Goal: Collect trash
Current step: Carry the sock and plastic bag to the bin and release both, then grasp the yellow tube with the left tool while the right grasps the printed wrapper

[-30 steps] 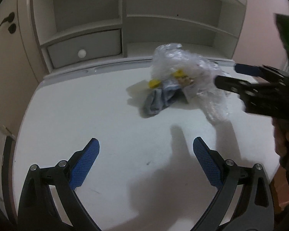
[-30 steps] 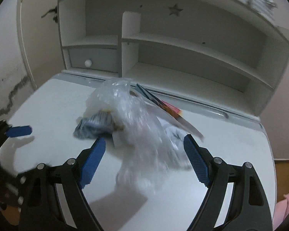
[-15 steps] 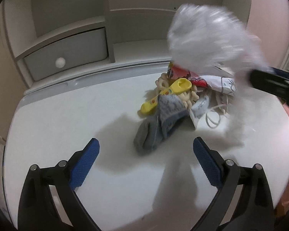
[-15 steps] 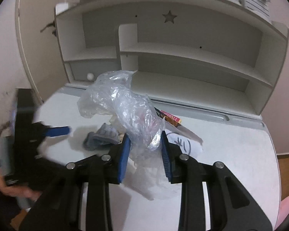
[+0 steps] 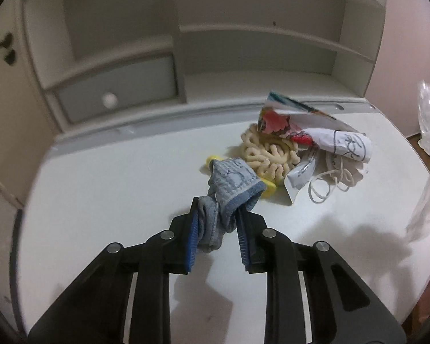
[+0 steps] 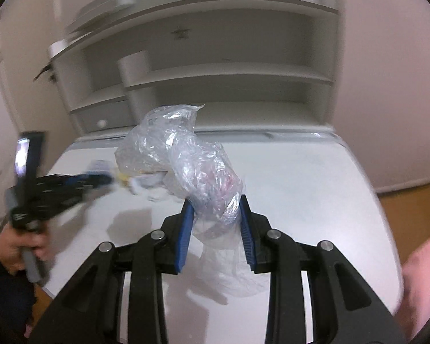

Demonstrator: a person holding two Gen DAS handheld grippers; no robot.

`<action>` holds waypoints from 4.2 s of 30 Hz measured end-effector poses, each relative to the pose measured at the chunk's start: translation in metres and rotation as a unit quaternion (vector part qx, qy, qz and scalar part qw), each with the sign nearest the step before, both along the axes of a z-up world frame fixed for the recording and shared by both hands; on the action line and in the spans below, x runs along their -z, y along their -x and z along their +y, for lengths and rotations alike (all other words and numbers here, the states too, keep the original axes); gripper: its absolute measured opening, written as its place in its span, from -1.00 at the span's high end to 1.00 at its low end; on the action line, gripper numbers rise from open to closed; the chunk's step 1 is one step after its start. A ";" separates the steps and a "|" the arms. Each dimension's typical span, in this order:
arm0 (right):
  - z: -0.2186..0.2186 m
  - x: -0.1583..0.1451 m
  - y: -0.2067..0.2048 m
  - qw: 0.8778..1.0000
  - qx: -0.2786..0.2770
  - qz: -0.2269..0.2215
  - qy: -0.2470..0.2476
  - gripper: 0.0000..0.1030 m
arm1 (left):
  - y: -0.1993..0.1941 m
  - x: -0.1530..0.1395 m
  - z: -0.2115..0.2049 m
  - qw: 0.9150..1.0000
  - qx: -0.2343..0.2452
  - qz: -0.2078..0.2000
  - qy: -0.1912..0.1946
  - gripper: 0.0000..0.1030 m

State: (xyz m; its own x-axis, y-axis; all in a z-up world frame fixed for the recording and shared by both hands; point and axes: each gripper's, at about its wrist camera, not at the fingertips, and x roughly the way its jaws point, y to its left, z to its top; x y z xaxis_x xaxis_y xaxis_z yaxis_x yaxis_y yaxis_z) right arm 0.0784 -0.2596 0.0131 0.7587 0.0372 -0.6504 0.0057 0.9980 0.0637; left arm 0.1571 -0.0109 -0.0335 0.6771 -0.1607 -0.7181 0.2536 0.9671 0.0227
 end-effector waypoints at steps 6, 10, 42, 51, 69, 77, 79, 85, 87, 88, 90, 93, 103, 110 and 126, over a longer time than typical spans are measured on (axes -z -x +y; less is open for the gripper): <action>-0.089 0.006 0.064 0.994 0.107 -0.005 -0.024 0.39 | 0.023 -0.026 -0.018 0.999 0.015 -0.010 0.027 0.55; -0.155 0.014 0.125 0.979 0.200 -0.017 -0.020 0.39 | 0.047 -0.037 -0.081 0.995 0.085 -0.016 0.046 0.55; -0.379 0.238 0.285 0.857 0.426 0.245 -0.154 0.39 | 0.249 0.099 -0.514 0.875 0.469 0.117 0.014 0.55; -0.381 0.235 0.280 0.859 0.423 0.239 -0.160 0.38 | 0.249 0.102 -0.509 0.876 0.468 0.120 0.013 0.55; -0.391 0.216 0.290 0.855 0.453 0.194 -0.163 -0.16 | 0.256 0.104 -0.515 0.874 0.470 0.123 0.003 0.55; -0.402 0.194 0.315 0.832 0.511 0.140 -0.163 -0.22 | 0.268 0.115 -0.530 0.856 0.498 0.138 -0.002 0.30; -0.406 0.189 0.321 0.826 0.525 0.126 -0.163 -0.23 | 0.270 0.117 -0.535 0.854 0.501 0.140 -0.002 -0.12; -0.412 0.184 0.328 0.822 0.531 0.114 -0.169 -0.24 | 0.273 0.119 -0.539 0.856 0.498 0.139 -0.004 -0.22; -0.410 0.185 0.325 0.826 0.526 0.118 -0.168 -0.25 | 0.273 0.115 -0.535 0.858 0.496 0.133 -0.001 -0.33; -0.408 0.185 0.324 0.827 0.524 0.118 -0.167 -0.25 | 0.272 0.112 -0.533 0.859 0.494 0.131 0.000 -0.44; -0.405 0.182 0.321 0.831 0.521 0.118 -0.157 -0.28 | 0.270 0.103 -0.524 0.864 0.489 0.122 0.008 -0.63; -0.394 0.172 0.313 0.843 0.508 0.116 -0.136 -0.33 | 0.264 0.081 -0.499 0.871 0.481 0.097 0.015 -0.74; -0.274 0.090 0.231 0.934 0.343 0.052 -0.081 -0.35 | 0.170 -0.004 -0.310 0.926 0.377 -0.010 0.037 -0.86; -0.125 0.046 0.093 0.990 0.110 0.038 -0.074 -0.35 | 0.070 -0.011 -0.131 0.981 0.188 -0.030 0.024 -0.86; 0.091 0.043 -0.146 0.966 -0.191 0.078 0.156 -0.46 | 0.000 0.021 0.042 0.998 0.020 0.032 0.052 -0.86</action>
State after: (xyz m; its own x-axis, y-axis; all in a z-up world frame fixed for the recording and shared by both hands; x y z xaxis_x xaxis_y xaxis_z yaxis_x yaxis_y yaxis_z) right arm 0.2248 -0.1691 -0.0296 0.6208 0.0785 -0.7801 -0.3814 0.8995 -0.2129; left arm 0.1570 0.0307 -0.0548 0.6226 -0.2631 -0.7370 0.2902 0.9523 -0.0949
